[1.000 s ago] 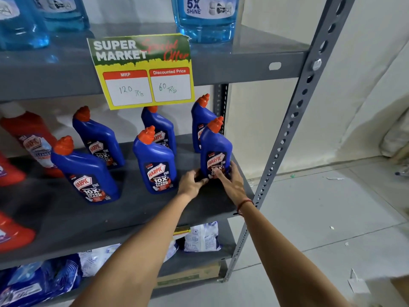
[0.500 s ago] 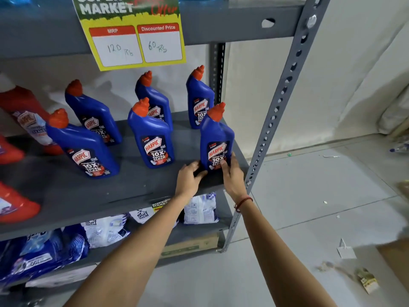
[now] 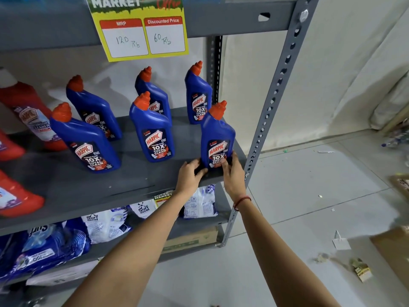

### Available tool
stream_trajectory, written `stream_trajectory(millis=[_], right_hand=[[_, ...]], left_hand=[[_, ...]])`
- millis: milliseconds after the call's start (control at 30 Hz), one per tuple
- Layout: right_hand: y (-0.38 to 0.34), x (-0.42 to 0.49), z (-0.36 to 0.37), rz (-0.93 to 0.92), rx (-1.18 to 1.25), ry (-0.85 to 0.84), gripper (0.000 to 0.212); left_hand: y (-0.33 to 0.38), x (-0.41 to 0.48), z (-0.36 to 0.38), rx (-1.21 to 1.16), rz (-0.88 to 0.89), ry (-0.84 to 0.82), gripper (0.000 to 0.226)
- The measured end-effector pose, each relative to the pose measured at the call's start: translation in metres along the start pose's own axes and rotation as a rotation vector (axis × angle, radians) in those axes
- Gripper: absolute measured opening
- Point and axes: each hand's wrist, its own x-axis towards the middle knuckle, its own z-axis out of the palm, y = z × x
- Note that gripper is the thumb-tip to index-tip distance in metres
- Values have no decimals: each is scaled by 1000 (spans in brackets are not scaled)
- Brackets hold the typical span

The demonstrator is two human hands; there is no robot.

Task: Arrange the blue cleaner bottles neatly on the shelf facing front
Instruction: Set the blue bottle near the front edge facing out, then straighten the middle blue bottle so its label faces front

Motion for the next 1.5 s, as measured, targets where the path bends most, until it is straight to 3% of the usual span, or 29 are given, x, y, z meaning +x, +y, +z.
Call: stream_trajectory(millis=[200,300,400,533,633,767,867,967,1133,1333,1500], right_hand=[[1,-7,8,-3,13,99,41],[1,-23,18,22,61,208,39],[-1,-50,35,-30,90,317,34],[-16,-68,68,-214,25,156,26],[-38,-49,90,-242,-28,7,32],[-64,1,110,-64,54,-196,65],[-72,29,119,84,162,-360,80],[-64,33,125,92,168,-464,72],[-40,9,115,-27,109,-348,58],[-29,-12,97,-71,97,-369,52],[-29,-22,93,-92,102,-366,49]], left_hand=[[-3,-1,0,45,41,0,35],[-5,-3,-1,15,32,3,47],[-14,-14,-11,-48,24,154,47],[-36,-31,-43,-174,43,430,27],[-50,-19,-73,-176,-20,611,29],[-63,6,-103,-182,-202,407,52],[-69,17,-109,-193,-262,205,55],[-72,20,-108,-180,-248,134,51],[-80,2,-112,-90,-129,71,47],[-82,-25,-108,5,-63,123,38],[-81,-36,-107,-42,-26,113,44]])
